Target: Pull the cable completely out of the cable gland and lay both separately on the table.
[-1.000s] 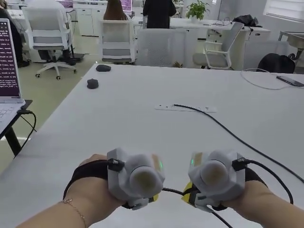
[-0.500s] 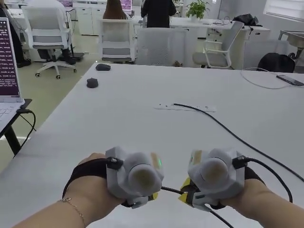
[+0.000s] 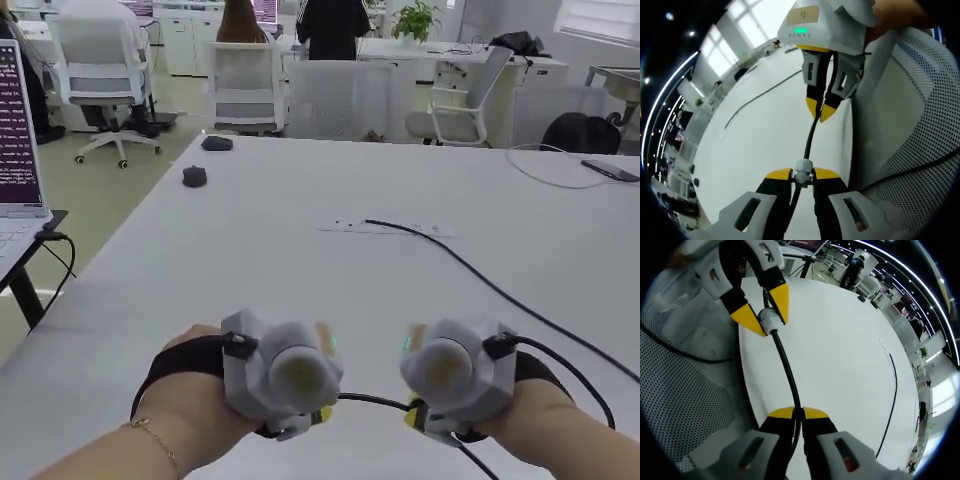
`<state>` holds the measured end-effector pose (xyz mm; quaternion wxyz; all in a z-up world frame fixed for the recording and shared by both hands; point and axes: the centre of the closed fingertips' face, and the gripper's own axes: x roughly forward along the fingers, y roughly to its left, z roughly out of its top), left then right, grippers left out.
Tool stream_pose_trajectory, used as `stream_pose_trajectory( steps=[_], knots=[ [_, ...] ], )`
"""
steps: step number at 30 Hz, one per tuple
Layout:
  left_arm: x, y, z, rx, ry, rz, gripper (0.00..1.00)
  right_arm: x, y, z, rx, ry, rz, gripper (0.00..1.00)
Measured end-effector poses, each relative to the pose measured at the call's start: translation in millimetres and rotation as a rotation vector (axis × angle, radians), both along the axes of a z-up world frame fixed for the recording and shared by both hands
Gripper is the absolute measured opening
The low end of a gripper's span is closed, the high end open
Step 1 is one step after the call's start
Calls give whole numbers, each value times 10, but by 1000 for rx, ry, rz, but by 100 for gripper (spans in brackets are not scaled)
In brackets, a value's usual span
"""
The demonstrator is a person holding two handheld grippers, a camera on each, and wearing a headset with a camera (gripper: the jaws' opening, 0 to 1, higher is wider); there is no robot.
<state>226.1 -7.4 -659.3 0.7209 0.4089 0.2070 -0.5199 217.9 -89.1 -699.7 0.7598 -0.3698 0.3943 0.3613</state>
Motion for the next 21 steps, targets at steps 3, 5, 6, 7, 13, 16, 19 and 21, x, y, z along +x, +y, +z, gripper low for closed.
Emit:
stream_pose_trajectory(
  steps=[3, 5, 6, 7, 13, 16, 19, 21],
  knots=[
    [16, 10, 7, -7, 3, 8, 16, -7, -8, -15, -5, 8, -5, 3],
    [15, 16, 9, -7, 4, 11, 16, -23, 18, -15, 0, 12, 8, 4],
    [17, 17, 12, -10, 4, 12, 16, -27, 36, -5, 4, 10, 12, 6],
    [15, 18, 12, -10, 5, 12, 16, -12, 97, 28, 28, -8, 30, 12],
    [-12, -14, 35, -21, -3, -9, 16, -45, 551, 271, 199, -74, 163, 14],
    [-36, -47, 46, -35, 3, -23, 16, -74, 555, 240, 185, -69, 175, 10],
    [-77, -84, 36, -35, 9, -40, 16, -61, 531, 241, 166, -78, 180, 4],
    [-78, -87, 30, -28, 4, -45, 16, -55, 512, 229, 170, -66, 162, 4]
  ],
)
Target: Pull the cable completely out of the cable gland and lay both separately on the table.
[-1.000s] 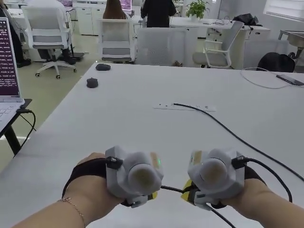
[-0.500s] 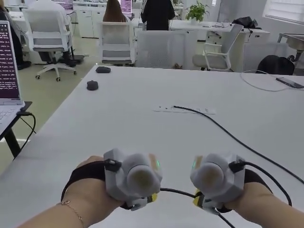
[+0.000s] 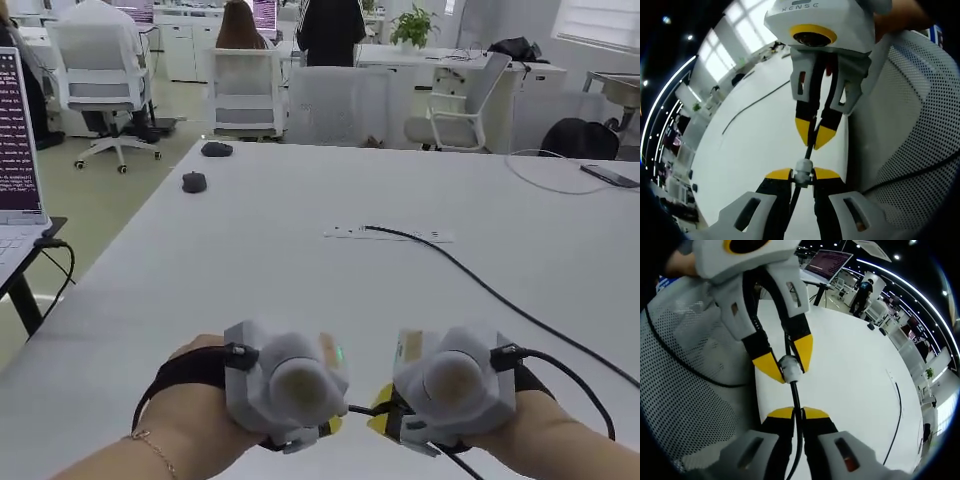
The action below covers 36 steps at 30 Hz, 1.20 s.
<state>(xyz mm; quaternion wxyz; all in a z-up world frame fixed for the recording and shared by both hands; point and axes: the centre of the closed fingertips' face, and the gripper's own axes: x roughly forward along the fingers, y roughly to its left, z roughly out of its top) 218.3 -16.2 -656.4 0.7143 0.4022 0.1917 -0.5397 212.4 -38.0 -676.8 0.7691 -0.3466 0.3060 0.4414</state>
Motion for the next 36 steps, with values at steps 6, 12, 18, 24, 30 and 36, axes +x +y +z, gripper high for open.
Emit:
stream_pose_trajectory(
  steps=[6, 12, 18, 24, 30, 36],
  knots=[
    [52, 46, 11, -4, 2, 26, 16, 44, -73, -27, -27, -1, -27, 4],
    [81, 61, 15, 1, -8, 36, 16, 63, -153, -64, -52, 7, -55, 4],
    [82, 61, 7, 3, -6, 37, 16, 43, -153, -84, -62, 13, -42, 5],
    [77, 59, 8, 0, -2, 37, 16, 29, -18, -3, -17, -12, 1, 5],
    [78, 49, 9, 0, -8, 32, 16, 33, -37, -20, -16, -9, -8, 3],
    [157, 130, 16, 3, -14, 73, 16, 94, -169, -38, -60, -18, -54, 3]
  ],
)
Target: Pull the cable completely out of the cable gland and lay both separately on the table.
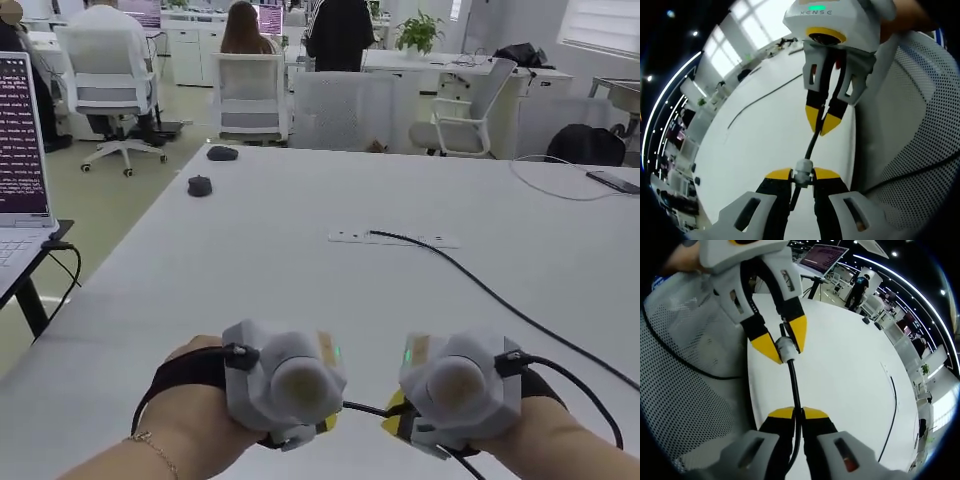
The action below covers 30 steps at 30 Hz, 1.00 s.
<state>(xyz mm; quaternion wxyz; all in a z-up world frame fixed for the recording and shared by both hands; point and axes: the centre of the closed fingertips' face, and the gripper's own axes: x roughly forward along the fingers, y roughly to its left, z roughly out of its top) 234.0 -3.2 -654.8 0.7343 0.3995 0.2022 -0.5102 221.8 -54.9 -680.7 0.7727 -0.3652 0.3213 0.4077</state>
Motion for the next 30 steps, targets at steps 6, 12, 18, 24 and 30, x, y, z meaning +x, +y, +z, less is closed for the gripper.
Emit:
stream_pose_trajectory(
  steps=[6, 12, 18, 24, 30],
  knots=[
    [125, 127, 0, 11, -8, 71, 16, 51, -125, -10, -35, -15, -35, 3],
    [181, 181, 14, 3, -10, 112, 16, 148, -396, -28, -89, -23, -146, 3],
    [171, 192, -2, 9, -3, 117, 16, 206, -669, -32, -123, -17, -278, 3],
    [150, 157, 5, 5, -2, 101, 16, 236, -685, 33, -74, -27, -322, 3],
    [137, 149, -3, 9, 1, 87, 16, 281, -623, 112, -45, -48, -318, 3]
  ],
)
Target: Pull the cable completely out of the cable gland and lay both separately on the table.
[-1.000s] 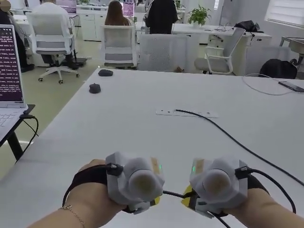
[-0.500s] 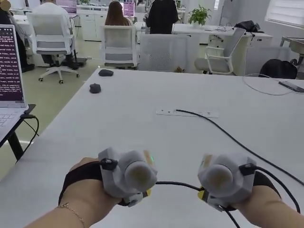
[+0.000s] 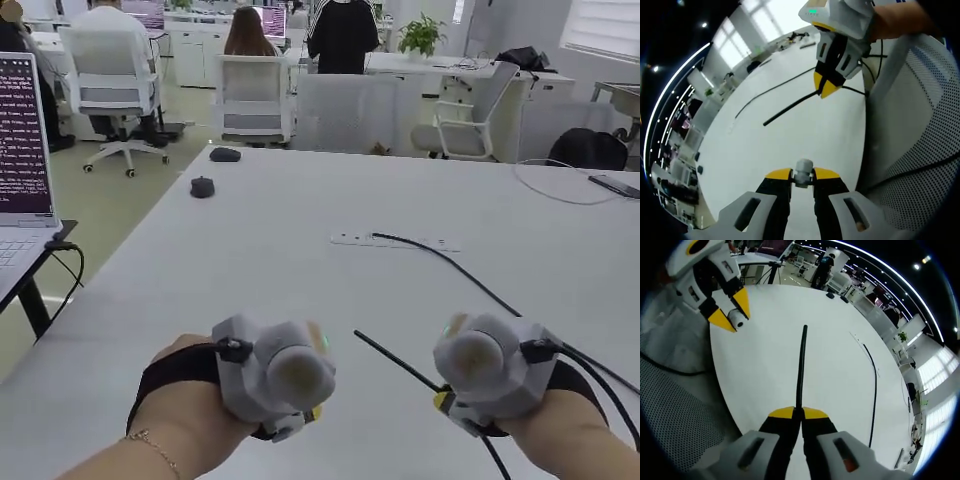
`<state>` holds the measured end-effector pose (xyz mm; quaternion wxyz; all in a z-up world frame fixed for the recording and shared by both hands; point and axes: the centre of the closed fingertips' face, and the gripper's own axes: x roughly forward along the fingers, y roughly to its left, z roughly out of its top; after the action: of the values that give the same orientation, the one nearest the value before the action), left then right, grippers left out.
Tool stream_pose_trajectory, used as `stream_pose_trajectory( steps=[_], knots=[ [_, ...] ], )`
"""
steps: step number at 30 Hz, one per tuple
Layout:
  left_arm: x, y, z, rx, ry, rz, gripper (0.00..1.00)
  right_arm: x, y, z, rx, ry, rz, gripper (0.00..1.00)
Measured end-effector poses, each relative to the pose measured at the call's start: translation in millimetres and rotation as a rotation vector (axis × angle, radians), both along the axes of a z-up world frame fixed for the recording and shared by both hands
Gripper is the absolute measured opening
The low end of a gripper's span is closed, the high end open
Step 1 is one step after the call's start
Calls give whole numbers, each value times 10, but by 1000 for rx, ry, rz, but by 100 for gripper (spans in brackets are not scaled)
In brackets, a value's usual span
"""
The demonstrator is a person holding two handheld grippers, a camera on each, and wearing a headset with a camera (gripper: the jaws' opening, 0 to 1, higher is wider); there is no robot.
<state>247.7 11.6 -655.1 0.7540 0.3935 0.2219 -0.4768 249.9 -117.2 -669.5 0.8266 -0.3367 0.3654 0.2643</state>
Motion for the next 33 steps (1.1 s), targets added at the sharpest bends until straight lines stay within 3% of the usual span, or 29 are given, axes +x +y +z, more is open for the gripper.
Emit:
stream_pose_trajectory(
  steps=[3, 5, 8, 10, 14, 17, 19, 21, 22, 23, 24, 26, 30, 33],
  knots=[
    [-14, -15, 10, 0, 0, -12, 16, 106, 31, 103, 62, -24, -25, 3],
    [-18, -28, -2, 5, 1, -22, 16, 211, 43, 207, 73, -43, -21, 3],
    [-56, -55, -43, 16, 10, -41, 16, 515, 89, 431, 51, -102, 19, 3],
    [-63, -70, -39, 16, 7, -50, 16, 756, 167, 572, 75, -144, 42, 3],
    [-58, -64, -38, 13, 10, -48, 16, 1157, 169, 547, 75, -155, 33, 3],
    [-66, -49, -27, 6, 18, -41, 16, 1472, 164, 425, 80, -126, 12, 3],
    [-87, -88, 14, -25, 24, -43, 16, 1628, 133, 339, 56, -113, 14, 3],
    [-92, -100, 10, -24, 21, -46, 16, 1772, 26, 213, 50, -73, -53, 3],
    [-98, -101, 3, -20, 22, -49, 16, 1795, 18, 123, 73, -37, -81, 3],
    [-103, -96, -15, -15, 28, -51, 16, 1774, 32, -32, 109, 36, -112, 3],
    [-107, -93, -29, -12, 34, -52, 16, 1761, 20, -147, 105, 75, -121, 3],
    [-123, -93, -49, -11, 43, -57, 16, 1760, -76, -361, 34, 111, -119, 3],
    [-157, -109, -82, -2, 53, -66, 16, 1785, -53, -593, 84, 155, -160, 3],
    [-165, -139, -81, -8, 62, -64, 16, 1795, -50, -698, 70, 183, -152, 3]
  ],
)
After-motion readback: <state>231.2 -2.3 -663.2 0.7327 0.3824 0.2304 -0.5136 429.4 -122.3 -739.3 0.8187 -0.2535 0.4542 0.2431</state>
